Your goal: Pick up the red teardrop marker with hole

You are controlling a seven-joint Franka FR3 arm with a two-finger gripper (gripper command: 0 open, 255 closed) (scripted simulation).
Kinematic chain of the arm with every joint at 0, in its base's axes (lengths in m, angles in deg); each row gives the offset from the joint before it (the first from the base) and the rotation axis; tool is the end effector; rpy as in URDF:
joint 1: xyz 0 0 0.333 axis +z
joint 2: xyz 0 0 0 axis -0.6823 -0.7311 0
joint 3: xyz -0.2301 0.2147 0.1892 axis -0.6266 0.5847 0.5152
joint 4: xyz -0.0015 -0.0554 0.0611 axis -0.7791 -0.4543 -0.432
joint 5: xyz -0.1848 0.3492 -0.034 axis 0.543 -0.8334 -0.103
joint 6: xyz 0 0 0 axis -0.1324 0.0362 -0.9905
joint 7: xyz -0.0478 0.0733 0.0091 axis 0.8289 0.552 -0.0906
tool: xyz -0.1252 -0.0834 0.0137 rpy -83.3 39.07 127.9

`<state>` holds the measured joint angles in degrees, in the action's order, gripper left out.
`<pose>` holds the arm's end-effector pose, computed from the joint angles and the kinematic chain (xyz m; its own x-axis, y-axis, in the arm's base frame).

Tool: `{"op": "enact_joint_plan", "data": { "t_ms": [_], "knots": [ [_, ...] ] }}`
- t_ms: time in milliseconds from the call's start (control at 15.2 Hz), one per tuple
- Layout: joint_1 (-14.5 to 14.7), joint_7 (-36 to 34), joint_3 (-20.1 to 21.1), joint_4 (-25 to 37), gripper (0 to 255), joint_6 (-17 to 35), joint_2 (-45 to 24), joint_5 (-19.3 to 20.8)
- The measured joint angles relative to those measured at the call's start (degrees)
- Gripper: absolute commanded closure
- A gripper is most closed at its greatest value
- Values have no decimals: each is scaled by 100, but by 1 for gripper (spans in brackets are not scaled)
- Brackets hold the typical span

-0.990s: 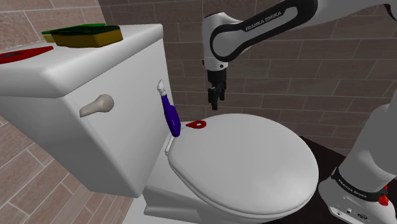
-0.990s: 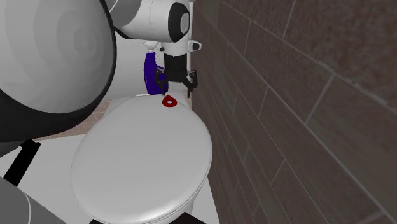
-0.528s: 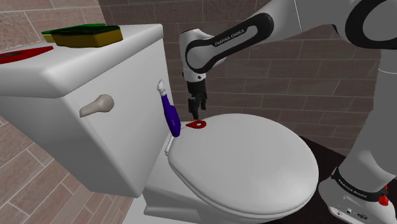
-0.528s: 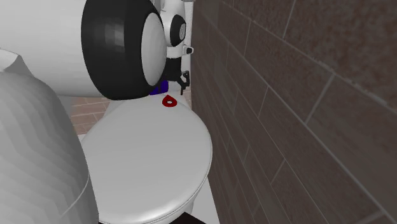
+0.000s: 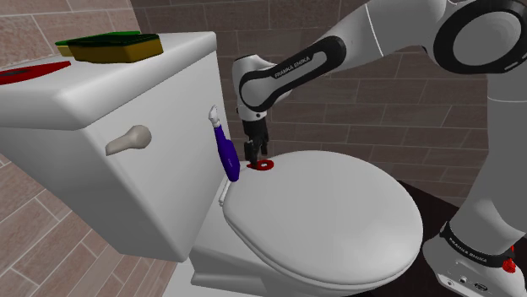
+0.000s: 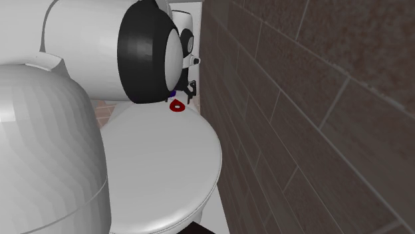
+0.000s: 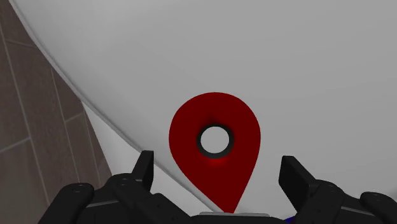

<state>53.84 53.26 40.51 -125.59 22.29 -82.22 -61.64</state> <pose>0.6198 0.2323 0.3540 0.8772 0.4642 -0.1229 0.4498 -0.8839 -0.1279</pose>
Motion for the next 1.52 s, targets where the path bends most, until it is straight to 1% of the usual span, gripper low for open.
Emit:
{"op": "enact_joint_plan", "data": {
  "t_ms": [132, 198, 858, 1122, 1518],
  "knots": [
    [-1, 9, -4, -50, 0, 83, -34, 4],
    [-1, 8, -4, -62, 255, 99, -37, 4],
    [-2, 13, -4, -67, 255, 118, -38, 4],
    [-5, -3, 5, 3, 255, -73, 75, -11],
    [-22, -10, 9, 271, 255, -472, 208, -25]
  ]
}}
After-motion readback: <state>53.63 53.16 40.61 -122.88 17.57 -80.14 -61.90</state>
